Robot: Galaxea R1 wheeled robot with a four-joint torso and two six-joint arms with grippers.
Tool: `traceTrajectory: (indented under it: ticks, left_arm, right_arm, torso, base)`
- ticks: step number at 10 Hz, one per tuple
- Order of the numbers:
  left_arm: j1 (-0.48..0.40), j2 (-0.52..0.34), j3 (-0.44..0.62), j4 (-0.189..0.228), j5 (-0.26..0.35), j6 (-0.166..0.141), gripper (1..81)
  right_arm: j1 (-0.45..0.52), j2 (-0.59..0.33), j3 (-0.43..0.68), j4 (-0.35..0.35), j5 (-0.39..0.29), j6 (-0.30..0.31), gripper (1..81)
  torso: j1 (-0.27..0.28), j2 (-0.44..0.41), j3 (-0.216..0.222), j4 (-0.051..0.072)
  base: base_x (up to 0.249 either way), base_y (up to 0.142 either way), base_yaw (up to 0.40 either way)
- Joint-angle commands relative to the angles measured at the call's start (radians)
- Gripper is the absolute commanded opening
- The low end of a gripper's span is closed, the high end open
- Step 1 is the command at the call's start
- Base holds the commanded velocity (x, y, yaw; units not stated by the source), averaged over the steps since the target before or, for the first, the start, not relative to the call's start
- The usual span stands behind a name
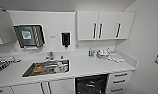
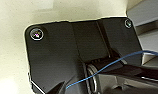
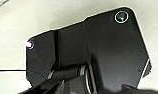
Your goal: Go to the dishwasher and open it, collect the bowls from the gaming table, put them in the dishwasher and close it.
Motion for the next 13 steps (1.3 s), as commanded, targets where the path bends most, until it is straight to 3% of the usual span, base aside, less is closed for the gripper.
traceTrajectory:
  ticks: [1,6,10,13]
  left_arm:
    - [-0.053,-0.01,-0.004,-0.004,0.055,0.008,81.1]
    - [-0.051,-0.008,-0.004,-0.001,0.056,0.008,81.1]
    - [-0.05,-0.011,-0.004,0.004,0.055,0.012,81.1]
    - [-0.051,-0.025,-0.003,0.01,0.044,0.017,81.1]
  right_arm:
    - [0.052,0.007,0.008,-0.008,-0.05,-0.003,81.1]
    - [0.046,0.01,0.003,-0.008,-0.048,-0.001,81.1]
    - [0.045,0.016,0.009,-0.007,-0.05,-0.003,81.1]
    - [0.049,0.0,0.031,-0.05,-0.062,-0.02,81.1]
  torso:
    - [0.0,0.0,0.0,0.0]
    - [-0.001,0.0,0.0,0.0]
    - [-0.001,0.0,0.0,0.0]
    - [-0.001,0.0,0.0,0.0]
  base:
    - [0.0,0.0,0.086]
    - [0.0,0.0,0.171]
    - [0.0,0.0,0.32]
    - [0.0,0.0,0.341]
